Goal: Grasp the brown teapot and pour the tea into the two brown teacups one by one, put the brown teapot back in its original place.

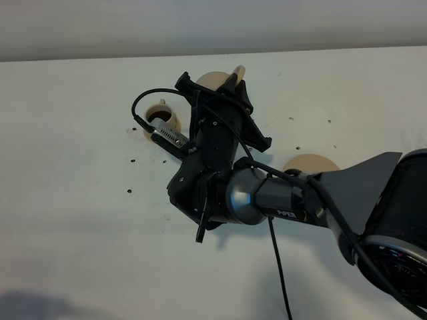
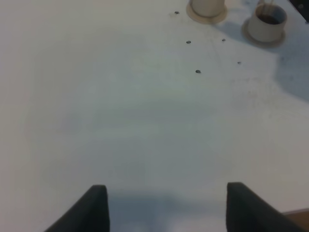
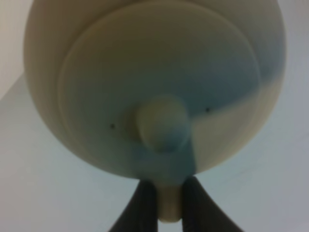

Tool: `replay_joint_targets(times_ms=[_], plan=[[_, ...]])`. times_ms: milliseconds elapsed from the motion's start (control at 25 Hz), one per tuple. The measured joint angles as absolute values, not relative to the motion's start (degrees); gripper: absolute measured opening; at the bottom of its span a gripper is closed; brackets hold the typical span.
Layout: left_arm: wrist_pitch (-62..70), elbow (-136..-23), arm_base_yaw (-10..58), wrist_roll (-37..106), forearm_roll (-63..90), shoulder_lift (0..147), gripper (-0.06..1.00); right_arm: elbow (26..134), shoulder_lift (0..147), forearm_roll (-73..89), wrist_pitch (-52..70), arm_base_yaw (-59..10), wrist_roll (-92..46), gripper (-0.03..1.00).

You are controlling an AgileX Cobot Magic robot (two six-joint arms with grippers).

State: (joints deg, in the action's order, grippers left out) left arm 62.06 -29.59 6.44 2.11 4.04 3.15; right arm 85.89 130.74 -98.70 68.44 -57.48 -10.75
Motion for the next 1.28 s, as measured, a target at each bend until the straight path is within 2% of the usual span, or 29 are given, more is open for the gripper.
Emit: replay_joint_targets(times_ms=[1280], plan=[[62.1,-29.6,6.4,2.1,4.0,3.1,0.50,85.9,130.7,-98.7,68.4,-58.0,-10.2,0.10]])
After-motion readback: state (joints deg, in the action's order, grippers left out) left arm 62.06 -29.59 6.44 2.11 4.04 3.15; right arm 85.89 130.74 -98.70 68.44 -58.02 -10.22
